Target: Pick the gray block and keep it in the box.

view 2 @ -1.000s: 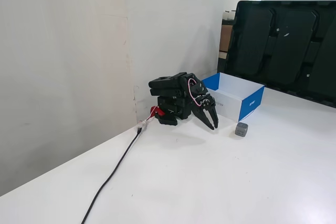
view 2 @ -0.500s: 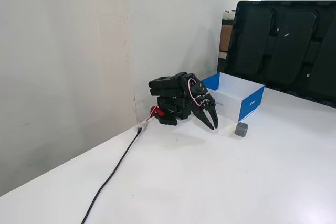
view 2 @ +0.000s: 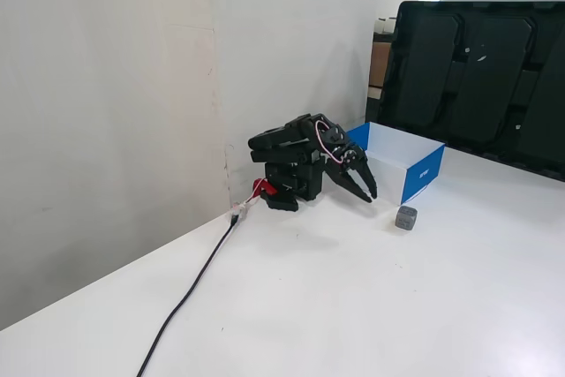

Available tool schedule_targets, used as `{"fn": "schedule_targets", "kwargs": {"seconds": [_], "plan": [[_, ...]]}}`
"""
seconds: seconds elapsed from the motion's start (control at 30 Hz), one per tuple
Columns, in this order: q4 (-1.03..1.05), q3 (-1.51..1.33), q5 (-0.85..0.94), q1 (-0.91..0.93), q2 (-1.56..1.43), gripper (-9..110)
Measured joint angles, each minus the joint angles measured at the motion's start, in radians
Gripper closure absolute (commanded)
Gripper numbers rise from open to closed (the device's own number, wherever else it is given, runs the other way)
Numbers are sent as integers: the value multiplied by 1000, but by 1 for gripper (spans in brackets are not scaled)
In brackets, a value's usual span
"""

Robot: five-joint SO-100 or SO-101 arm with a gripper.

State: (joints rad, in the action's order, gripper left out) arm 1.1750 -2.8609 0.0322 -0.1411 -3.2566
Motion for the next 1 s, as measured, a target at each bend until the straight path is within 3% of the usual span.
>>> {"fn": "schedule_targets", "kwargs": {"seconds": [0.4, 0.77, 1.0], "plan": [[140, 528, -147, -123, 433, 101], [202, 676, -259, -236, 861, 74], [195, 807, -318, -235, 1301, 72]]}}
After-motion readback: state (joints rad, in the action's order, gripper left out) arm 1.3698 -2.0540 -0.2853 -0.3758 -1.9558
